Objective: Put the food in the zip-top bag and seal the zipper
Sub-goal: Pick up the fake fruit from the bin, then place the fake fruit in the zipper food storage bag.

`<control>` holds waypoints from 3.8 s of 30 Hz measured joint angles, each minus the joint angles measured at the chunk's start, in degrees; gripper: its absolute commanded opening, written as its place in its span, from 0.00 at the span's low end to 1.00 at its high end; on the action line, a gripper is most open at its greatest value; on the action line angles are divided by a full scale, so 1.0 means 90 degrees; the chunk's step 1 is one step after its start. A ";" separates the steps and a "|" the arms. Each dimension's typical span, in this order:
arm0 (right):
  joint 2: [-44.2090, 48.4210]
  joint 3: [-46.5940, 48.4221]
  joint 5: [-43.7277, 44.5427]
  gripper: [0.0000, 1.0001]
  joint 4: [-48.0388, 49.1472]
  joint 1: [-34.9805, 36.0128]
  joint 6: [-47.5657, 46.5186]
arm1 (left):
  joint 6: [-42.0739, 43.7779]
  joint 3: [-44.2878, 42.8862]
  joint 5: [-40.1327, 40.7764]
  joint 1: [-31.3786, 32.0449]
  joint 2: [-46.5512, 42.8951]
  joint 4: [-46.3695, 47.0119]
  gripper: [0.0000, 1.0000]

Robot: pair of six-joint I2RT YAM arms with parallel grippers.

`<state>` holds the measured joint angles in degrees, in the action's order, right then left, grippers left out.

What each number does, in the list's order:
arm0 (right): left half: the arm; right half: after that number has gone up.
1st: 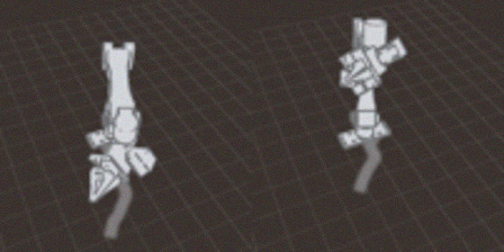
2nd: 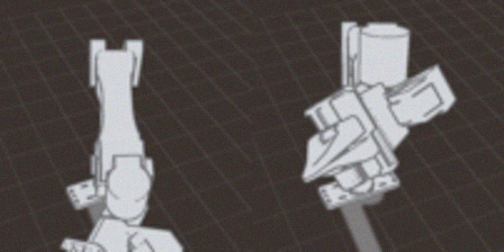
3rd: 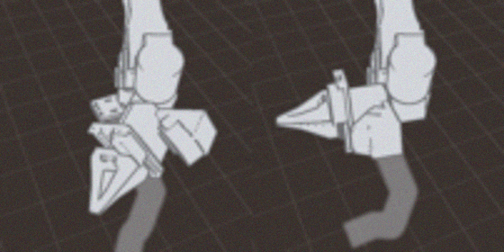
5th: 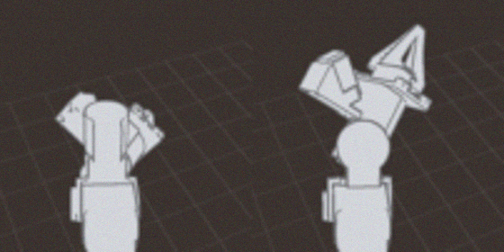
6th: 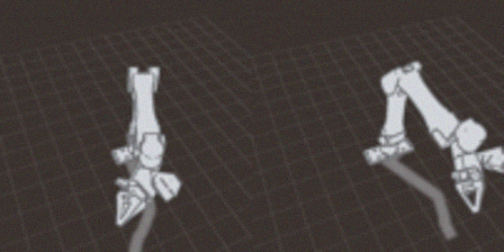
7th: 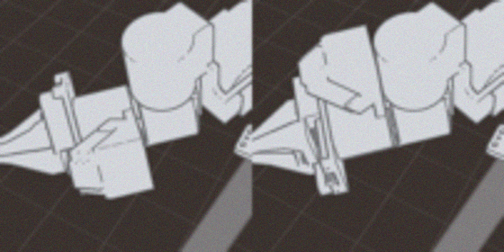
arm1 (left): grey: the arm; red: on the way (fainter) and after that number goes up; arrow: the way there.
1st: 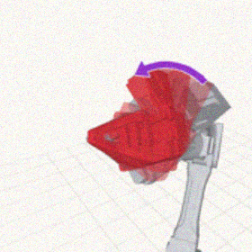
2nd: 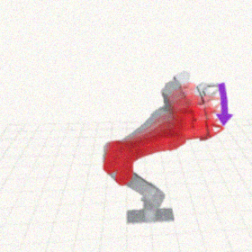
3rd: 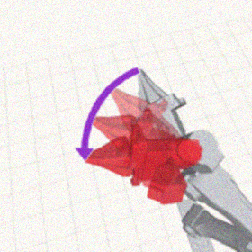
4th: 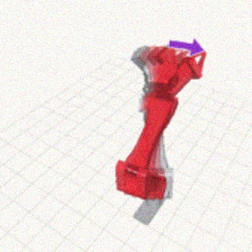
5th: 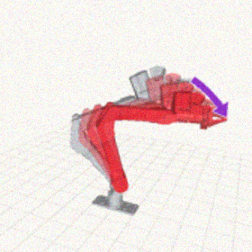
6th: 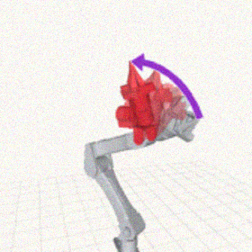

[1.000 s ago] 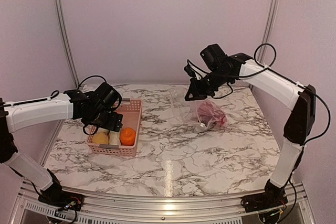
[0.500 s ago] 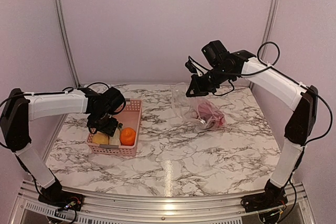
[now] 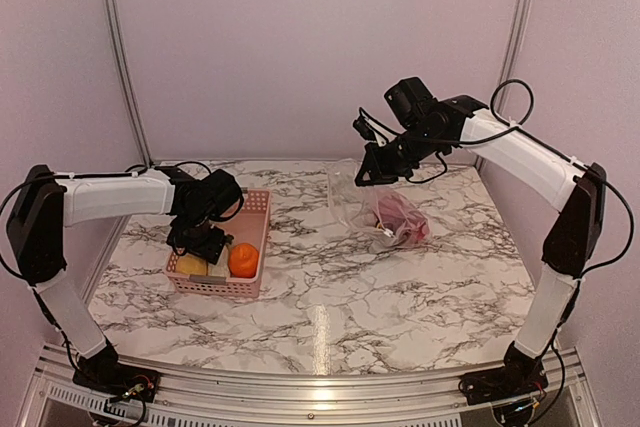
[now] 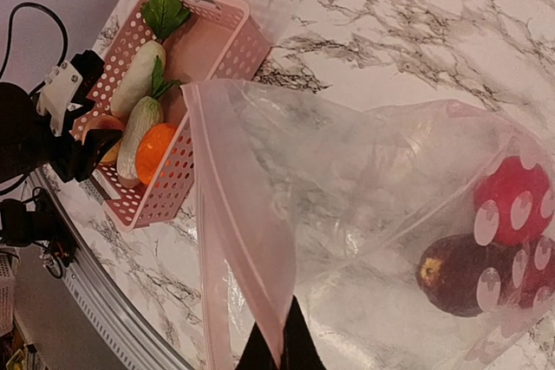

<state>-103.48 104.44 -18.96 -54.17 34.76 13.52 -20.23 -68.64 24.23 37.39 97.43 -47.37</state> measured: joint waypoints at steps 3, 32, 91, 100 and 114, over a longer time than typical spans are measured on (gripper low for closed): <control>0.0000 0.0000 -0.0005 0.00 0.0002 0.0002 0.0000 | -0.0002 0.0002 0.0007 0.0000 0.0000 -0.0066 0.73; 0.0000 -0.0010 -0.0109 0.00 0.0012 0.0000 0.0002 | -0.0172 0.0325 -0.0104 0.0000 -0.0007 -0.0143 0.63; 0.0070 0.1243 -0.0299 0.00 -0.0505 0.0000 0.0384 | -0.1001 -0.1231 -0.3881 0.1083 -0.0741 0.7252 0.46; 0.0058 0.1625 -0.0449 0.00 -0.0561 0.0000 0.0549 | -0.0996 -0.1222 -0.3621 0.1180 -0.0270 0.7436 0.47; 0.0010 0.1389 -0.0495 0.00 -0.0464 -0.0005 0.0646 | -0.0714 -0.1812 -0.1727 0.1294 0.0379 0.5773 0.78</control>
<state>-103.39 116.95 -23.42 -58.35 34.72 19.33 -26.65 -84.95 8.69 49.04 100.84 4.58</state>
